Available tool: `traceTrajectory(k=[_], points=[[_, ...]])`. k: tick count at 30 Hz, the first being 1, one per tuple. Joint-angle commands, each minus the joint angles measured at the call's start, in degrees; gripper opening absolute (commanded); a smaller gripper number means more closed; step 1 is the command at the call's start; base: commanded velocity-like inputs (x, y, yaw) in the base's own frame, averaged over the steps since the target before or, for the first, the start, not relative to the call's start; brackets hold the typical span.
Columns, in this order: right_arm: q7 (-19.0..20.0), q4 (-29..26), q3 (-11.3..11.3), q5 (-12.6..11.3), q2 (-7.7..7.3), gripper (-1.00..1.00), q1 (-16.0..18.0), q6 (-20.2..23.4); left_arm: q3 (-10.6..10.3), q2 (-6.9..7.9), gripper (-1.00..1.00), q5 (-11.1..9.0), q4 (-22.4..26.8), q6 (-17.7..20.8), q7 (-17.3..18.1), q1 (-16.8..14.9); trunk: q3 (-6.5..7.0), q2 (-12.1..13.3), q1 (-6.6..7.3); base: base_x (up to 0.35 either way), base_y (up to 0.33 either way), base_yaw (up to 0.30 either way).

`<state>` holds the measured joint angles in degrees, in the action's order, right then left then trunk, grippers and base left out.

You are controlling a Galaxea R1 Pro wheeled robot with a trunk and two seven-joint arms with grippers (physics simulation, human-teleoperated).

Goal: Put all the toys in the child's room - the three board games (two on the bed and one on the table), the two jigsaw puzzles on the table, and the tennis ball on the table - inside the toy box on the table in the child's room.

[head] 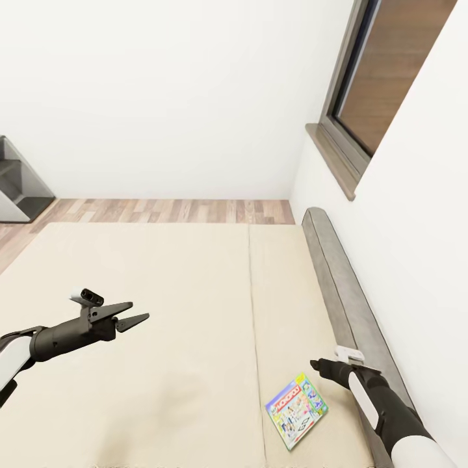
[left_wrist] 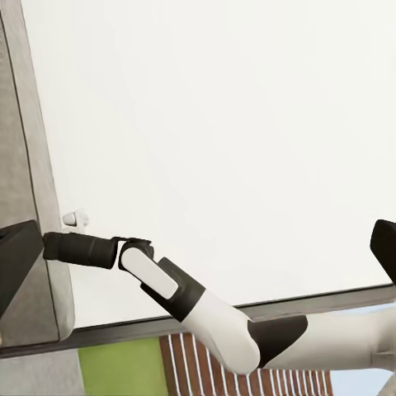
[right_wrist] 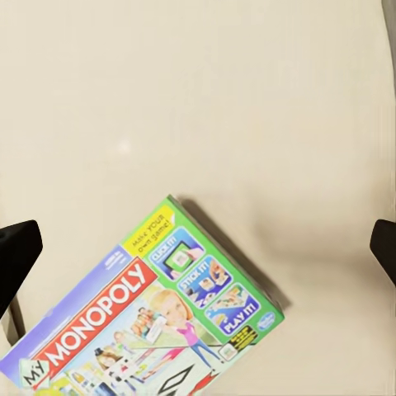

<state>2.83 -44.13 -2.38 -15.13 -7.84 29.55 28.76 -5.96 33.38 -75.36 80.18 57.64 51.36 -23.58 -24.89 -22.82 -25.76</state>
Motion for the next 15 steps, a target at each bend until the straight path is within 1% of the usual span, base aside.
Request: traceTrajectory(k=[1,15], points=[[0.25,-0.08,-0.17,0.01,0.02,1.00,0.01,0.33,-0.11,0.06,1.00,-0.14,-0.03,0.19,0.14,-0.06,-0.18,-0.10,-0.03,0.000,0.000,0.000],[0.25,-0.08,-0.17,0.09,0.02,1.00,0.00,0.34,-0.11,0.05,1.00,-0.14,-0.03,0.19,0.14,-0.06,-1.41,-0.10,-0.03,0.000,0.000,0.000]])
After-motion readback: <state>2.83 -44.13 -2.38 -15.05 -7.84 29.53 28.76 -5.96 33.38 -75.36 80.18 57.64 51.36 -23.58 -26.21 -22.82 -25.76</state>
